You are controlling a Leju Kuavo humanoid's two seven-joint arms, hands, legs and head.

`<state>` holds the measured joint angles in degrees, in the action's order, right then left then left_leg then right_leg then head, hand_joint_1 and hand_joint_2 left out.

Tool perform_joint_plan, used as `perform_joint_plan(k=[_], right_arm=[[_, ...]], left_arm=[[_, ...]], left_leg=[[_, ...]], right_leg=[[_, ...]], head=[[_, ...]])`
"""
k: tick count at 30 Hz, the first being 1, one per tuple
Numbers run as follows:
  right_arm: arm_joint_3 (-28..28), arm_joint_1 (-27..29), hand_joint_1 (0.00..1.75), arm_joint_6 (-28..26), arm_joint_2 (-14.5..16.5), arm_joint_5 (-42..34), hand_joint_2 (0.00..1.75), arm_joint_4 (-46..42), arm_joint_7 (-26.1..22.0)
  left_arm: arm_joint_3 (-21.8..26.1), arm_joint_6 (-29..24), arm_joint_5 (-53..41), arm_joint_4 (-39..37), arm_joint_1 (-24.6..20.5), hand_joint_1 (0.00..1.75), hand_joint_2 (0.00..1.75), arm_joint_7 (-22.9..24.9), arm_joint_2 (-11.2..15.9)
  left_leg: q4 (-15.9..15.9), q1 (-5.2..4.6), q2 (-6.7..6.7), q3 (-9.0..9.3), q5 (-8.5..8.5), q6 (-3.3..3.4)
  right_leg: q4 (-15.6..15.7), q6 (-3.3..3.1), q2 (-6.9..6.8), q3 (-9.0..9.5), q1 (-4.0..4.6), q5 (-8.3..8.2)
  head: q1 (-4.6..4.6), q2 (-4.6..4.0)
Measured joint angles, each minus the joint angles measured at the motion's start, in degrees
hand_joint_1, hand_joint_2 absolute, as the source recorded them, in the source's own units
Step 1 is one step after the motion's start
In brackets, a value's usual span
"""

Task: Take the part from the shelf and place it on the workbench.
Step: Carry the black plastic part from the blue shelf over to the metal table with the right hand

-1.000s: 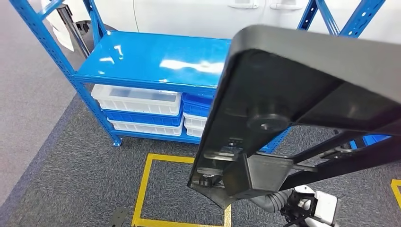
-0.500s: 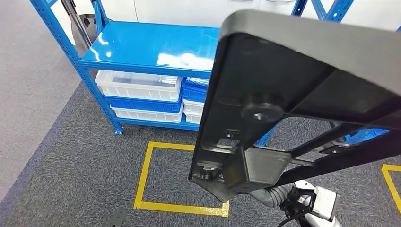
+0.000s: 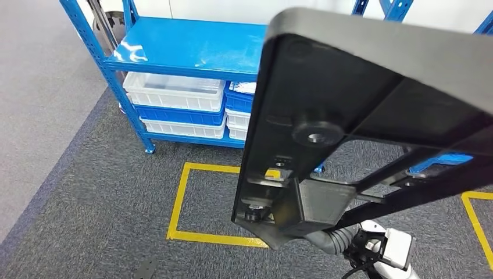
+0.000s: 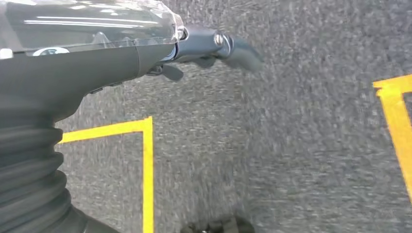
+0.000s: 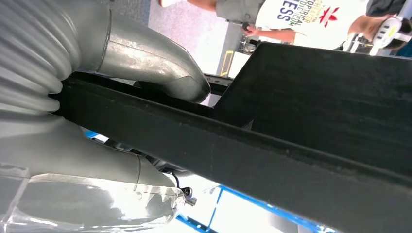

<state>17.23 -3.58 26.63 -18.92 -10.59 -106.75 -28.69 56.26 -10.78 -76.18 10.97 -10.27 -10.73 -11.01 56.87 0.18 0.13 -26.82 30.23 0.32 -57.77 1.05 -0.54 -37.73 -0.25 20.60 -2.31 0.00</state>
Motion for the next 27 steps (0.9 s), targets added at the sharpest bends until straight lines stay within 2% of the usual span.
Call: perform_joint_plan(k=[1, 2, 3, 4, 6, 7, 8, 9, 10, 11, 12, 13, 14, 16, 18, 20, 21, 22, 23, 24, 25, 26, 27], right_arm=[[0.01, 0.05, 1.75, 0.02, 0.02, -0.02, 1.75, 0.00, 0.04], [0.02, 0.10, 1.75, 0.05, 0.04, -0.05, 1.75, 0.00, 0.05], [0.02, 0.16, 1.75, 0.11, 0.07, -0.09, 1.75, 0.00, 0.07], [0.03, 0.24, 1.75, 0.20, 0.11, -0.12, 1.75, 0.00, 0.07], [0.09, 0.45, 1.75, 0.35, 0.26, -0.10, 1.75, 0.00, 0.16], [0.13, 0.62, 1.75, 0.37, 0.37, -0.06, 1.75, 0.00, 0.27], [0.17, 0.81, 1.75, 0.34, 0.47, 0.02, 1.75, 0.00, 0.44], [0.19, 0.98, 1.75, 0.31, 0.55, 0.11, 1.75, -0.01, 0.61], [0.19, 1.16, 1.75, 0.26, 0.61, 0.25, 1.75, -0.09, 0.74], [0.18, 1.37, 1.75, 0.20, 0.65, 0.39, 1.75, -0.20, 0.82], [0.14, 1.68, 1.75, 0.15, 0.67, 0.56, 1.75, -0.40, 0.80], [0.08, 2.08, 1.75, 0.11, 0.68, 0.80, 1.75, -0.63, 0.73], [0.02, 2.48, 1.75, 0.07, 0.69, 1.09, 1.75, -0.81, 0.66], [-0.20, 3.37, 1.75, -0.03, 0.70, 1.75, 1.75, -1.35, 0.36], [-0.37, 4.33, 1.75, -0.16, 0.74, 2.25, 1.75, -2.08, -0.07], [-0.43, 5.43, 1.75, -0.34, 0.79, 2.85, 1.75, -2.68, -0.39], [-0.45, 6.07, 1.75, -0.50, 0.85, 3.25, 1.75, -2.89, -0.49], [-0.46, 6.78, 1.75, -0.68, 0.94, 3.74, 1.75, -3.10, -0.57], [-0.46, 7.49, 1.75, -0.84, 1.08, 4.19, 1.75, -3.32, -0.68], [-0.46, 8.12, 1.75, -0.95, 1.24, 4.56, 1.75, -3.61, -0.83], [-0.46, 8.64, 1.75, -0.97, 1.37, 4.86, 1.75, -3.90, -0.99], [-0.48, 9.05, 1.75, -0.92, 1.48, 5.06, 1.75, -4.19, -1.14], [-0.52, 9.40, 1.75, -0.85, 1.55, 5.19, 1.75, -4.45, -1.27]], left_arm=[[0.01, -0.01, -0.03, 0.01, 0.04, 0.00, 1.75, 0.04, 0.01], [0.01, -0.01, -0.05, 0.01, 0.06, 0.00, 1.75, 0.08, 0.01], [0.01, -0.01, -0.07, 0.01, 0.06, 0.00, 1.75, 0.10, 0.02], [0.01, -0.01, -0.07, 0.01, 0.06, 0.00, 1.75, 0.10, 0.01], [0.00, 0.00, -0.08, 0.01, 0.20, 0.00, 1.75, 0.10, 0.01], [0.00, 0.01, -0.08, 0.01, 0.30, 0.00, 1.75, 0.10, 0.01], [0.00, 0.01, -0.08, 0.01, 0.38, 0.00, 1.75, 0.08, 0.02], [0.00, 0.01, -0.08, 0.01, 0.42, 0.00, 1.75, 0.05, 0.02], [0.00, 0.01, -0.08, 0.01, 0.42, 0.00, 1.75, -0.01, -0.01], [-0.01, 0.02, -0.08, 0.00, 0.40, 0.00, 1.75, -0.06, -0.08], [-0.01, 0.04, -0.08, -0.01, 0.35, 0.00, 1.75, -0.11, -0.13], [-0.02, 0.07, -0.09, -0.01, 0.30, 0.00, 1.75, -0.16, -0.19], [-0.03, 0.11, -0.12, -0.02, 0.31, 0.00, 1.75, -0.20, -0.22], [-0.04, 0.21, -0.18, -0.02, 0.49, 0.00, 1.75, -0.25, -0.22], [-0.06, 0.25, -0.24, -0.01, 0.64, 0.00, 1.75, -0.25, -0.22], [-0.10, 0.31, -0.28, 0.00, 0.57, 0.00, 1.75, -0.25, -0.20], [-0.12, 0.35, -0.29, -0.01, 0.57, 0.00, 1.75, -0.24, -0.20], [-0.13, 0.40, -0.30, -0.01, 0.63, 0.00, 1.75, -0.22, -0.20], [-0.13, 0.44, -0.31, -0.01, 0.73, 0.00, 1.75, -0.18, -0.20], [-0.13, 0.48, -0.32, -0.01, 0.80, 0.00, 1.75, -0.14, -0.18], [-0.13, 0.50, -0.32, 0.00, 0.82, 0.00, 1.75, -0.10, -0.14], [-0.14, 0.51, -0.32, 0.00, 0.77, 0.00, 1.75, -0.08, -0.12], [-0.15, 0.51, -0.31, 0.00, 0.66, 0.00, 1.75, -0.07, -0.09]], left_leg=[[-0.15, 0.02, 0.09, -0.24, -0.47, 0.43], [-0.23, 0.05, 0.12, -0.50, -0.97, 0.87], [-0.33, 0.11, 0.12, -0.83, -1.50, 1.24], [-0.32, 0.11, 0.06, -1.23, -1.94, 1.48], [-0.21, 0.01, -0.35, -2.20, -2.65, 1.66], [-0.14, -0.04, -0.64, -2.62, -2.92, 1.64], [-0.04, -0.08, -1.03, -2.95, -3.13, 1.60], [0.05, -0.13, -1.49, -3.16, -3.26, 1.55], [0.15, -0.16, -2.00, -3.25, -3.34, 1.49], [0.23, -0.20, -2.52, -3.39, -3.42, 1.37], [0.37, -0.21, -3.02, -3.56, -3.48, 1.23], [0.48, -0.08, -3.54, -3.85, -3.60, 0.99], [0.54, 0.09, -4.05, -4.20, -3.75, 0.67], [0.54, 0.33, -4.82, -4.68, -3.93, -0.02], [2.27, 0.16, -3.46, -5.66, -2.68, -0.67], [8.48, 0.25, -1.41, -8.71, 0.53, -1.34], [12.39, 0.42, -1.00, -10.70, 2.07, -1.67], [15.38, 0.59, -0.80, -12.24, 2.85, -1.97], [16.44, 0.74, -0.62, -12.86, 2.54, -2.22], [15.05, 0.86, -0.36, -12.27, 1.11, -2.39], [11.68, 0.97, 0.18, -10.65, -1.01, -2.48], [7.67, 0.94, 1.25, -8.69, -2.71, -2.47], [4.28, 0.80, 2.11, -7.09, -3.93, -2.19]], right_leg=[[-0.11, 0.34, 0.04, -0.18, -0.16, -0.04], [-0.94, 0.64, 0.10, -0.63, -0.28, 0.72], [-2.99, 0.90, 0.18, -1.50, -0.39, 2.38], [-6.26, 1.10, 0.24, -2.75, -0.50, 4.73], [-14.01, 1.40, 0.27, -5.37, -0.51, 8.99], [-16.33, 1.45, 0.28, -5.88, -0.51, 9.84], [-16.39, 1.39, 0.33, -5.22, -0.51, 9.55], [-14.22, 1.21, 0.52, -3.48, -0.49, 8.36], [-10.12, 0.84, 1.22, -0.85, -0.44, 6.67], [-6.03, 0.33, 2.44, 1.74, -0.45, 5.48], [-2.80, -0.09, 3.54, 3.55, -0.42, 4.70], [-0.81, -0.46, 4.30, 4.59, -0.33, 4.52], [-0.32, -0.69, 4.45, 4.78, -0.25, 4.81], [0.49, -0.95, 3.15, 4.94, -0.23, 4.77], [1.56, -1.33, 1.72, 5.48, -0.55, 4.50], [2.01, -1.63, 0.29, 5.81, -0.62, 4.42], [1.95, -1.69, -0.44, 5.79, -0.58, 4.49], [1.87, -1.67, -1.12, 5.77, -0.56, 4.57], [1.75, -1.60, -1.78, 5.76, -0.57, 4.68], [1.57, -1.47, -2.39, 5.76, -0.61, 4.82], [1.32, -1.27, -2.96, 5.78, -0.67, 5.01], [1.03, -1.00, -3.50, 5.78, -0.64, 5.25], [0.66, -0.71, -3.96, 5.74, -0.54, 5.47]], head=[[0.00, 0.00], [0.00, 0.00], [0.01, 0.00], [0.01, -0.01], [0.01, -0.01], [0.01, 0.00], [0.01, 0.00], [0.01, 0.00], [0.01, 0.00], [0.01, 0.00], [0.01, -0.01], [0.01, -0.01], [0.01, 0.00], [0.01, 0.00], [0.00, 0.00], [-0.01, 0.00], [-0.01, 0.00], [-0.01, 0.00], [-0.01, 0.00], [-0.01, 0.00], [-0.01, -0.01], [-0.01, -0.01], [-0.01, -0.01]])
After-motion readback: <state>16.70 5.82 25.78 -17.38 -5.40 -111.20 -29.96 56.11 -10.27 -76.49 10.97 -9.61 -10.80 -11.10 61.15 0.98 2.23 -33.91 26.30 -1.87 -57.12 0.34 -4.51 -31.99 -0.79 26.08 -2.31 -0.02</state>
